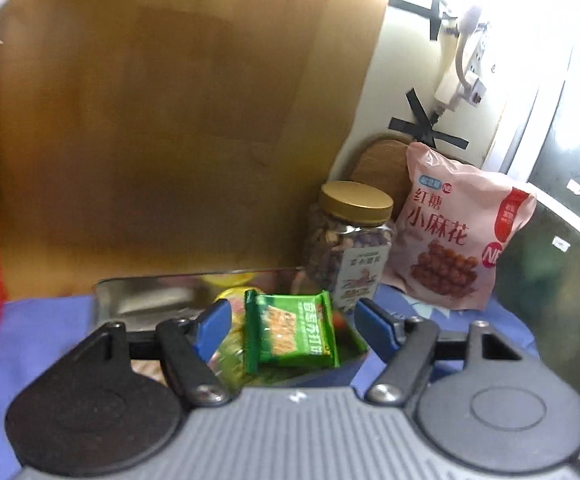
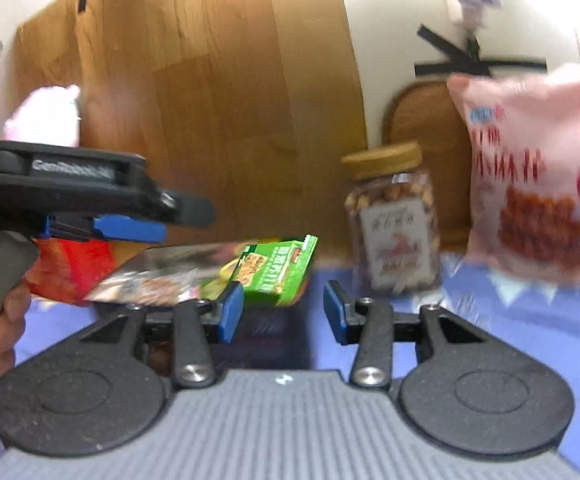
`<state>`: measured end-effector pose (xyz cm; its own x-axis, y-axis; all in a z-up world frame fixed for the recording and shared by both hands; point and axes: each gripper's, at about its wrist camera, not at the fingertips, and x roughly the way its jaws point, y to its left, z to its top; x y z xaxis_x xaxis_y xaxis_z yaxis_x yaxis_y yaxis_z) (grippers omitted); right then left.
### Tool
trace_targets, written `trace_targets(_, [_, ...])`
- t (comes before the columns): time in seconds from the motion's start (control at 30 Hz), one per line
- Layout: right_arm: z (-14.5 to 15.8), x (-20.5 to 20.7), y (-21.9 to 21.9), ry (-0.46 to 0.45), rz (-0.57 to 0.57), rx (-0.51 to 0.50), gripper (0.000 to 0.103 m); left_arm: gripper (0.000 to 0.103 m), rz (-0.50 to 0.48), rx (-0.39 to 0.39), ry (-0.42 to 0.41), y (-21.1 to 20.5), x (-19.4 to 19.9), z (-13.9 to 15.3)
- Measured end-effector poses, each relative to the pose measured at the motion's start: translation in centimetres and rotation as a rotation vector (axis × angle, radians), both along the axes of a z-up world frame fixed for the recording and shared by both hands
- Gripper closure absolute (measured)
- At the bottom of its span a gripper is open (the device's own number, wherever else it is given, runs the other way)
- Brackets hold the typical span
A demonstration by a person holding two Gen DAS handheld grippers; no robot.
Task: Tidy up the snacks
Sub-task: 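Carry the green cracker pack with the left gripper into the tin box, then grasp the red spicy snack pack with the left gripper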
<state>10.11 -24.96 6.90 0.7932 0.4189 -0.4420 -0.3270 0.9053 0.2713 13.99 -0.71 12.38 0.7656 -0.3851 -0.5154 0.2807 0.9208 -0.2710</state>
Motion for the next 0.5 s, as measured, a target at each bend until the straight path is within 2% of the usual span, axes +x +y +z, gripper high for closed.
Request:
trace_targets(0.17, [-2.7, -2.6, -0.9, 0.15, 0.028, 0.111, 0.056, 0.033, 0.037, 0.022, 0.033, 3.5, -4.3, -0.7])
trace_targets(0.33, [-5.0, -1.1, -0.3, 0.297, 0.048, 0.188, 0.073, 0.032, 0.085, -0.019, 0.132, 6.8, -5.5, -3.6])
trace_targets(0.5, [-5.1, -0.3, 3.1, 0.313, 0.131, 0.133, 0.074, 0.032, 0.084, -0.083, 0.239, 7.6, -4.3, -7.2])
